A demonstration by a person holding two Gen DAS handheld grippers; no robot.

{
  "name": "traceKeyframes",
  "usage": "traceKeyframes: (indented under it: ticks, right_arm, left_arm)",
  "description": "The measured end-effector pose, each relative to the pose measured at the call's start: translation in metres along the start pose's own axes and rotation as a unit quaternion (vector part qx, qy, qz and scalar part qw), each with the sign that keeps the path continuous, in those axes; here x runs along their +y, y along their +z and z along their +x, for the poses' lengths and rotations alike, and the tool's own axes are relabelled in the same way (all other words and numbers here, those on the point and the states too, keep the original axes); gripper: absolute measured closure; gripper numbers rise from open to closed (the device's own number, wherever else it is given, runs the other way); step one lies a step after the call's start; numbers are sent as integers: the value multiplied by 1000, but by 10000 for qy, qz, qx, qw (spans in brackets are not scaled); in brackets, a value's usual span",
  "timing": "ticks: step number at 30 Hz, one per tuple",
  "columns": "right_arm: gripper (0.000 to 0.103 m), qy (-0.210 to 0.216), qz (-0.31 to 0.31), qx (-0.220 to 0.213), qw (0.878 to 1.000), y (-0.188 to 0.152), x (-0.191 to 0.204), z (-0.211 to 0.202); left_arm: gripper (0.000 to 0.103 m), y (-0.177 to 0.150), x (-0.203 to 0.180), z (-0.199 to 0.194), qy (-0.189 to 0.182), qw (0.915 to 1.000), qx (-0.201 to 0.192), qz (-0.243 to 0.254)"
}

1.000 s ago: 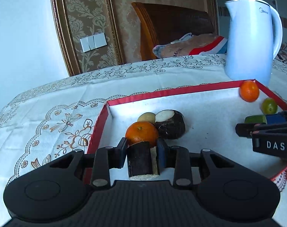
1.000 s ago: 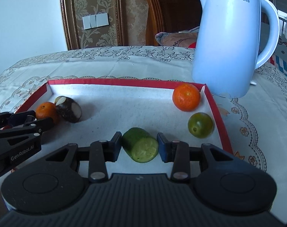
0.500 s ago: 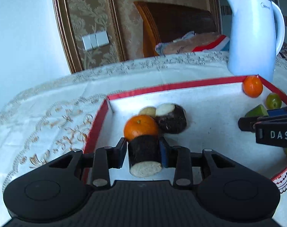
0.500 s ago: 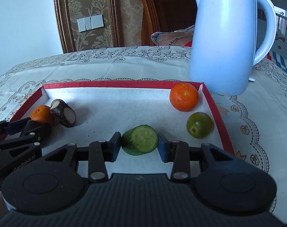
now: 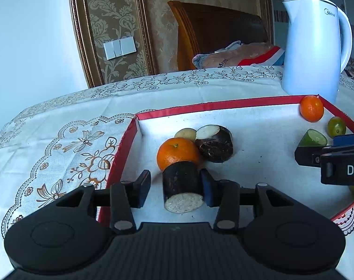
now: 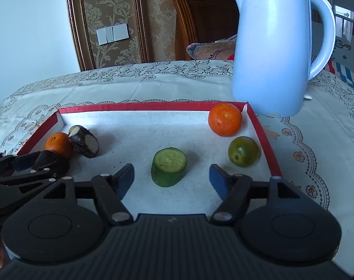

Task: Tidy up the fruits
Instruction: 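Open the right gripper to release the cucumber piece while the left gripper releases the eggplant slice, then withdraw both grippers from the tray toward the pieces beside its rim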

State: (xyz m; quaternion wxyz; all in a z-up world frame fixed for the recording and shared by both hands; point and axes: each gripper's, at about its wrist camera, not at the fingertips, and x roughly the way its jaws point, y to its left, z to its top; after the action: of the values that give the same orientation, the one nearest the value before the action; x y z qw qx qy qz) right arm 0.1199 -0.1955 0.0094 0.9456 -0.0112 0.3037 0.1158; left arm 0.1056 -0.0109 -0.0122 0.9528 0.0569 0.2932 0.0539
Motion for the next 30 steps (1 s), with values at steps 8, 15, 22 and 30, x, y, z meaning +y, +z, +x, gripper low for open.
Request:
traceKeyframes:
  ticks: [8,15,22,30]
  right_arm:
    - [24,79,58,-76,9999,-3,-3,-9]
    - [18,213,219,-290,9991,-13,-12,-31]
    - [18,337,377,-376,9980,-25,-21,-46]
    - [9,239,411,-772,9959,-47,-28,-76]
  left_arm:
    - [49,-3,3,-5,-47,10000,-11,3]
    - [49,-8,8,-20,-101,9998,-182,-46]
    - [43,-14,13,-39,-207,9988,-412,-160]
    - [38,-19,15,-57,-422,9976,-502,-236]
